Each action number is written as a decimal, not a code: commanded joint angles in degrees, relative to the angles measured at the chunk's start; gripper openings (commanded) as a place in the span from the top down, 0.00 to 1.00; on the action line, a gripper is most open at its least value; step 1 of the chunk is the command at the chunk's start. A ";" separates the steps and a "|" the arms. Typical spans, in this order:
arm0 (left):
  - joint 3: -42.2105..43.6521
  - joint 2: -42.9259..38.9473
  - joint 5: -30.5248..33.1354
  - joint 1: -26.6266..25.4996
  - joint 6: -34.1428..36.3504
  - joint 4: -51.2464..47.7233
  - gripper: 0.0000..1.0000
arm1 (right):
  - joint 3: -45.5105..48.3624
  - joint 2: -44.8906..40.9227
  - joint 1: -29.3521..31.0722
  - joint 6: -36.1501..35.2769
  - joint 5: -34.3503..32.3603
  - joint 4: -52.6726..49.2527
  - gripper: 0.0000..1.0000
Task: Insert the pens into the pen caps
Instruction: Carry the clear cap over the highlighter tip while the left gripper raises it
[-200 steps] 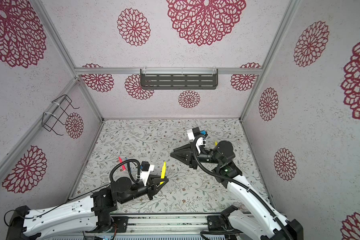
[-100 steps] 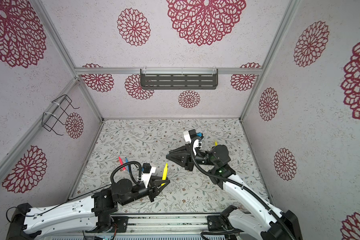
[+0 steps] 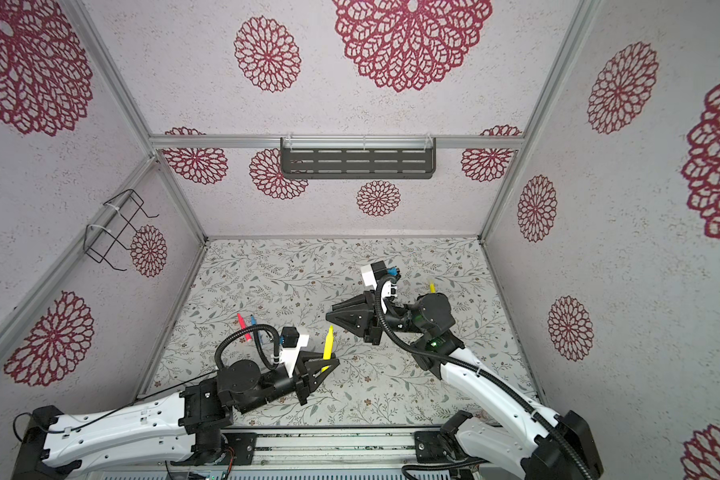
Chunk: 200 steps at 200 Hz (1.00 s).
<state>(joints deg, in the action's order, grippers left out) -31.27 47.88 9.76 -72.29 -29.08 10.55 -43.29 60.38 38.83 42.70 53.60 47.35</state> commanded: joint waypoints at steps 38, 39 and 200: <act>-2.04 -0.32 0.79 -1.21 1.40 1.36 1.00 | -0.04 -2.26 0.55 -0.51 -1.82 2.32 1.00; -2.00 -0.28 0.79 -1.28 1.40 1.34 1.00 | -0.08 -2.31 0.55 -0.60 -1.83 2.22 1.00; -2.31 -1.31 1.49 -2.24 2.09 1.54 1.00 | 2.24 -3.71 0.93 -1.04 -3.65 0.94 1.00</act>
<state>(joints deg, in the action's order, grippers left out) -31.92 47.46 10.70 -73.60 -28.45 10.48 -41.28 57.89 39.20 42.06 50.70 45.10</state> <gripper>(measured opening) 0.182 0.156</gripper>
